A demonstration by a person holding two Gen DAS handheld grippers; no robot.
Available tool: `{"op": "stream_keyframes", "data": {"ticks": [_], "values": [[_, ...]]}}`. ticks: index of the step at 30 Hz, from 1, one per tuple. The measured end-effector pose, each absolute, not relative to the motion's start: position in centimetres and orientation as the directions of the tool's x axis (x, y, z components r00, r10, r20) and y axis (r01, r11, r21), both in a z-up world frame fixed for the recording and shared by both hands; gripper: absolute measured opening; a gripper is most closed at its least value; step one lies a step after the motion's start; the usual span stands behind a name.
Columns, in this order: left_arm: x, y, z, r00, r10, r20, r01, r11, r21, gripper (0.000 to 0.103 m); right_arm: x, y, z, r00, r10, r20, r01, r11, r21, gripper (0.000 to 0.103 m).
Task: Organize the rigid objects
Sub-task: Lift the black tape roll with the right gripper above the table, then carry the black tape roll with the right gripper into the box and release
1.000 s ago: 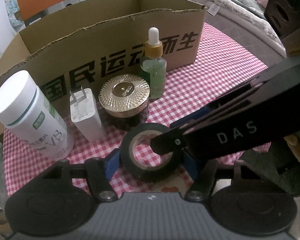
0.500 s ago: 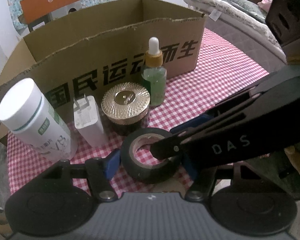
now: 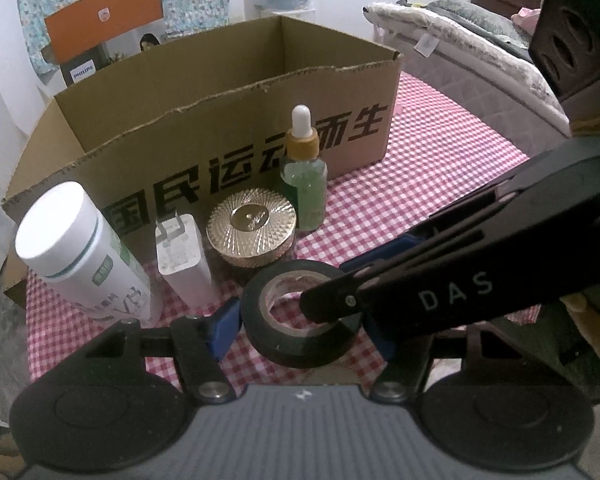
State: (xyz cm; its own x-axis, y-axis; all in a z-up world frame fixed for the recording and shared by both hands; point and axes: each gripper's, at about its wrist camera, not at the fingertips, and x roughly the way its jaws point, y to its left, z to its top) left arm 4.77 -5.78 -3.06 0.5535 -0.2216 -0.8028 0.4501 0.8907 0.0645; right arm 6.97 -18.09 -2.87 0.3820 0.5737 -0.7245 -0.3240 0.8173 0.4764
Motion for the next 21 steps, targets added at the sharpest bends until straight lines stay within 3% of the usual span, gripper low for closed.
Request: {"op": "stream_keyframes", "data": {"ticks": [10, 21], "values": [[2.8, -5.0, -0.2, 0.615, -0.239, -0.751, 0.441, 0.894, 0.076, 0.067, 5.4, -18.8, -0.6, 0.438, 0.569, -0.696, -0.349, 0.821, 0.452, 0.031], [2.7, -2.9, 5.8, 0.718, -0.245, -0.652, 0.385, 0.920, 0.078, 0.067, 5.1, -17.5, 5.8, 0.522, 0.593, -0.613, -0.449, 0.803, 0.393, 0.031]]}}
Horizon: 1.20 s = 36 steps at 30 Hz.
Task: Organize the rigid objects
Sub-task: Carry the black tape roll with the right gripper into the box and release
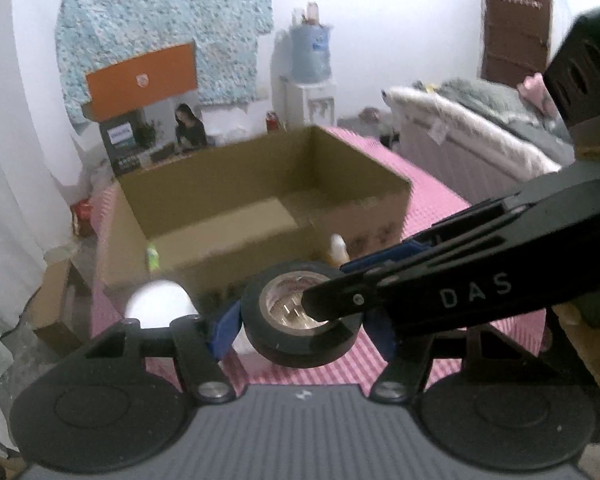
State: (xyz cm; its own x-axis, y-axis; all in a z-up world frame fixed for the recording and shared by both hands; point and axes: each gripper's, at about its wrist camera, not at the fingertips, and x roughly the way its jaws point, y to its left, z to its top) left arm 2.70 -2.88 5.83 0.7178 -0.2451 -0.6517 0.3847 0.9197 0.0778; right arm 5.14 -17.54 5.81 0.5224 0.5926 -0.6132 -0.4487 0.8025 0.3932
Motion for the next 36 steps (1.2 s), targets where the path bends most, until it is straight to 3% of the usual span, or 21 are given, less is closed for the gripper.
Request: {"op": "stream_keyframes", "data": {"ticks": [7, 13, 25, 36], "values": [[7.2, -1.1, 9.1, 0.736, -0.232, -0.636, 0.350, 0.935, 0.064, 0.068, 9.8, -16.2, 9.7, 0.518, 0.626, -0.582, -0.510, 0.773, 0.378, 0.031], [14.1, -0.3, 9.4, 0.685, -0.214, -0.696, 0.345, 0.937, 0.052, 0.068, 17.4, -15.4, 10.2, 0.443, 0.649, -0.619, -0.486, 0.754, 0.443, 0.031], [27.2, -0.9, 4.0, 0.541, -0.088, -0.836, 0.348, 0.929, 0.128, 0.068, 33.4, -13.0, 3.6, 0.227, 0.639, -0.735, -0.312, 0.763, 0.566, 0.031], [32.3, -1.3, -0.5, 0.427, -0.012, -0.904, 0.331, 0.933, 0.144, 0.068, 37.6, -11.4, -1.7, 0.151, 0.582, -0.799, -0.229, 0.807, 0.544, 0.032]]}}
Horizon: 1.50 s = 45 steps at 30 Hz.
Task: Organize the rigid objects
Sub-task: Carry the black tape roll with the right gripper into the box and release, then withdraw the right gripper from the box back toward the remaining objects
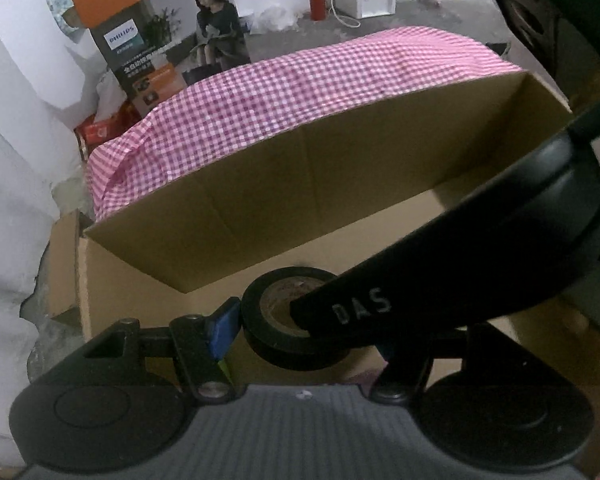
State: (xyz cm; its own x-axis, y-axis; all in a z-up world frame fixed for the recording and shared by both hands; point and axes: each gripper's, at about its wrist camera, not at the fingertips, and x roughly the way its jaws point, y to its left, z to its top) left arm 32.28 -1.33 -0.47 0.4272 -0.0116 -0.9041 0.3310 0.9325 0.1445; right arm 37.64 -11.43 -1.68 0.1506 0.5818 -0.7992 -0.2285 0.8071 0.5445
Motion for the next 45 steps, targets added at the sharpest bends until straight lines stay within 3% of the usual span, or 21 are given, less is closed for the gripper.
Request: {"op": "stream_keyframes", "data": {"ticks": [6, 14, 26, 33, 39, 42, 45], "values": [[33.0, -1.6, -1.6, 0.398, 0.012, -0.917, 0.331, 0.931, 0.155, 0.068, 38.9, -11.3, -3.7, 0.139, 0.585, -0.799, -0.204, 0.807, 0.555, 0.033], [33.1, -1.7, -1.7, 0.381, -0.003, -0.925, 0.325, 0.937, 0.131, 0.072, 39.2, -11.4, -4.7, 0.136, 0.599, -0.789, -0.175, 0.798, 0.576, 0.042], [30.0, -0.9, 3.3, 0.468, -0.076, -0.881, 0.313, 0.946, 0.084, 0.085, 36.9, -13.8, -0.3, 0.224, 0.630, -0.744, -0.179, 0.777, 0.604, 0.053], [24.4, 0.3, 8.8, 0.604, -0.148, -0.783, 0.308, 0.950, 0.058, 0.086, 31.8, -17.6, 5.6, 0.385, 0.671, -0.634, -0.231, 0.735, 0.638, 0.071], [17.9, 1.3, 12.1, 0.661, -0.238, -0.711, 0.357, 0.934, 0.019, 0.086, 22.4, -22.4, 10.3, 0.548, 0.673, -0.496, -0.303, 0.713, 0.633, 0.086], [14.3, 1.6, 12.4, 0.662, -0.280, -0.695, 0.377, 0.926, -0.014, 0.088, 17.3, -24.2, 11.2, 0.616, 0.640, -0.459, -0.313, 0.734, 0.603, 0.101], [11.6, 1.7, 11.4, 0.651, -0.309, -0.693, 0.374, 0.925, -0.061, 0.093, 12.3, -25.1, 11.2, 0.676, 0.572, -0.464, -0.306, 0.791, 0.529, 0.102]]}}
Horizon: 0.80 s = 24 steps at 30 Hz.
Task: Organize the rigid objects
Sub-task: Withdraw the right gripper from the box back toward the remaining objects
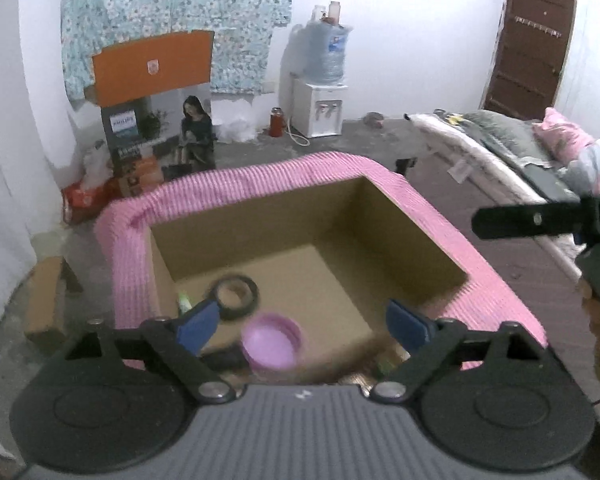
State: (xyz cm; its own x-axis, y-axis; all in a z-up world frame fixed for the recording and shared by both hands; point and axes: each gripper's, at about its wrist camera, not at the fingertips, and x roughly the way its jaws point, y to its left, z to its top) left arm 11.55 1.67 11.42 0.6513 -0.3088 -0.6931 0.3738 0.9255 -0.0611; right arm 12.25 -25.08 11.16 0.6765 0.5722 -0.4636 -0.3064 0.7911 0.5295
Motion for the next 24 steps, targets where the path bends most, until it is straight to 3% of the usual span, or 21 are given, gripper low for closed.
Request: {"op": "stream_keyframes", "data": {"ticks": [13, 18, 24], "values": [[4.2, 2.8, 2.6, 0.605, -0.358, -0.711, 0.272, 0.933, -0.238, 0.093, 1.8, -21.9, 4.7, 0.764, 0.194, -0.615, -0.153, 0.981, 0.120, 0.102], [2.2, 3.3, 2.1, 0.672, -0.297, -0.679, 0.262, 0.952, -0.157, 0.093, 0.3, -21.1, 4.9, 0.830, 0.144, -0.538, -0.165, 0.986, 0.009, 0.102], [1.1, 3.3, 2.0, 0.717, -0.263, -0.646, 0.255, 0.961, -0.108, 0.093, -0.7, -20.9, 5.9, 0.849, 0.269, -0.455, -0.245, 0.963, 0.111, 0.102]]}}
